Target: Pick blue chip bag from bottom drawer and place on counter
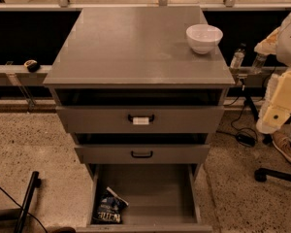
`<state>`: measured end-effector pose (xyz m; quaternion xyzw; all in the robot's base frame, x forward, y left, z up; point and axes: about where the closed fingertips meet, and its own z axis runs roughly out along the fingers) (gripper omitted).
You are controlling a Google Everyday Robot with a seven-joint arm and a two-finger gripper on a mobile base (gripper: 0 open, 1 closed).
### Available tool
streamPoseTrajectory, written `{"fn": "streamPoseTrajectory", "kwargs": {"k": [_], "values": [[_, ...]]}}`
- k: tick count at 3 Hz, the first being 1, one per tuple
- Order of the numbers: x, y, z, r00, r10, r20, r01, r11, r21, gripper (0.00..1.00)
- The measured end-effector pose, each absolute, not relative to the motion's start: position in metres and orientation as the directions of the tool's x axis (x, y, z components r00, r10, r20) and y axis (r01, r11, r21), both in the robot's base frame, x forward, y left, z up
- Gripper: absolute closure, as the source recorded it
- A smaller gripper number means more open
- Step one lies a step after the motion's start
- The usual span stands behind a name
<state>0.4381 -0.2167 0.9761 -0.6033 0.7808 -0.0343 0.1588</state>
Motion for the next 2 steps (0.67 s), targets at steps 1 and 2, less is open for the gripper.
{"fn": "streamPoseTrajectory", "kwargs": {"k": [1,2], "values": [[0.438,-0.217,0.976,-0.222,-0.953,-0.207,-0.931,0.27,-0.245,0.0],[0.441,-0.208,0.952,-0.215,-0.948,-0.234,-0.928,0.273,-0.253,0.0]]}}
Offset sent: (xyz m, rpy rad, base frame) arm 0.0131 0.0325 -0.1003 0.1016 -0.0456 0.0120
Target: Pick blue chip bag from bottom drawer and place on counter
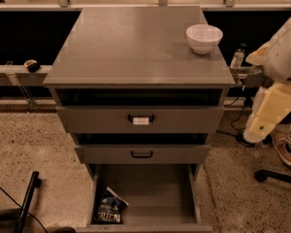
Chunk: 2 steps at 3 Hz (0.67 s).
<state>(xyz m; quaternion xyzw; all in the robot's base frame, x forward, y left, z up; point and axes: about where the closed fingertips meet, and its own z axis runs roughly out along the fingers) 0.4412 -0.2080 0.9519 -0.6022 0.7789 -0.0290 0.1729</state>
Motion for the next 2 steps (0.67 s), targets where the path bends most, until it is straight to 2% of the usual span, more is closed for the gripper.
{"fn": "streamPoseTrajectory", "kwargs": {"k": [1,2], "values": [[0.423,-0.179,0.903,-0.161,-0.935,-0.315,-0.938,0.244,-0.245,0.0],[0.418,-0.157,0.872,-0.01,-0.956,-0.293,-0.952,0.099,-0.29,0.0]]}}
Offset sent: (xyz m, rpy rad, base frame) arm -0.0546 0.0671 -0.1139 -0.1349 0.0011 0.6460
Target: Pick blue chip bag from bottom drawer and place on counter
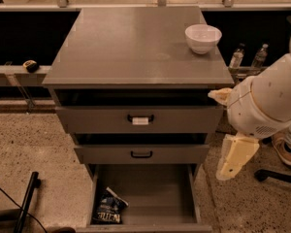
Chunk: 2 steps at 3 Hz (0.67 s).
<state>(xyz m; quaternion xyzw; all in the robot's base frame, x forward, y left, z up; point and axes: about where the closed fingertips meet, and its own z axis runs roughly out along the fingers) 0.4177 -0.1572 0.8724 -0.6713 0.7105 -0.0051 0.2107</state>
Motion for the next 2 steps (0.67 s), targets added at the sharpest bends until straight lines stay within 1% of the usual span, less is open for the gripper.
{"fn": "streamPoseTrajectory", "kwargs": {"k": [1,2], "values": [[0.417,-0.158,0.873,0.066,-0.961,-0.27,-0.95,0.022,-0.311,0.0],[0.429,-0.126,0.833,0.062,-0.916,-0.396,-0.966,0.044,-0.253,0.0]]}}
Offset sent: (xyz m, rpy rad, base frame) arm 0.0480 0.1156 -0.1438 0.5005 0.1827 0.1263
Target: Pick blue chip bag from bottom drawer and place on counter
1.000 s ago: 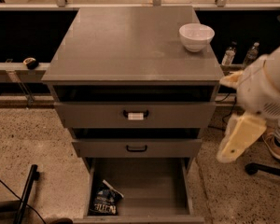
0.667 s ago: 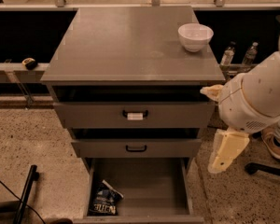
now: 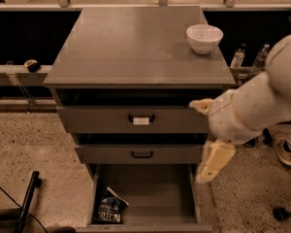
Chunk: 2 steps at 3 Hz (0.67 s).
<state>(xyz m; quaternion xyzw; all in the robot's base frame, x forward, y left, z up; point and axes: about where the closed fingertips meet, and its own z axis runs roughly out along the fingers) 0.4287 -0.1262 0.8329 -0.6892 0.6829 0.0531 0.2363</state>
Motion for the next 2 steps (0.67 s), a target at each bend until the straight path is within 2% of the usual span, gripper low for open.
{"fn": "streamPoseTrajectory", "kwargs": {"k": [1,2], "values": [[0.418,-0.071,0.736,0.028,-0.791,-0.612,-0.991,0.057,-0.119,0.0],[0.384,-0.013,0.665,-0.001,-0.627,-0.779,-0.998,0.053,-0.041,0.0]]}}
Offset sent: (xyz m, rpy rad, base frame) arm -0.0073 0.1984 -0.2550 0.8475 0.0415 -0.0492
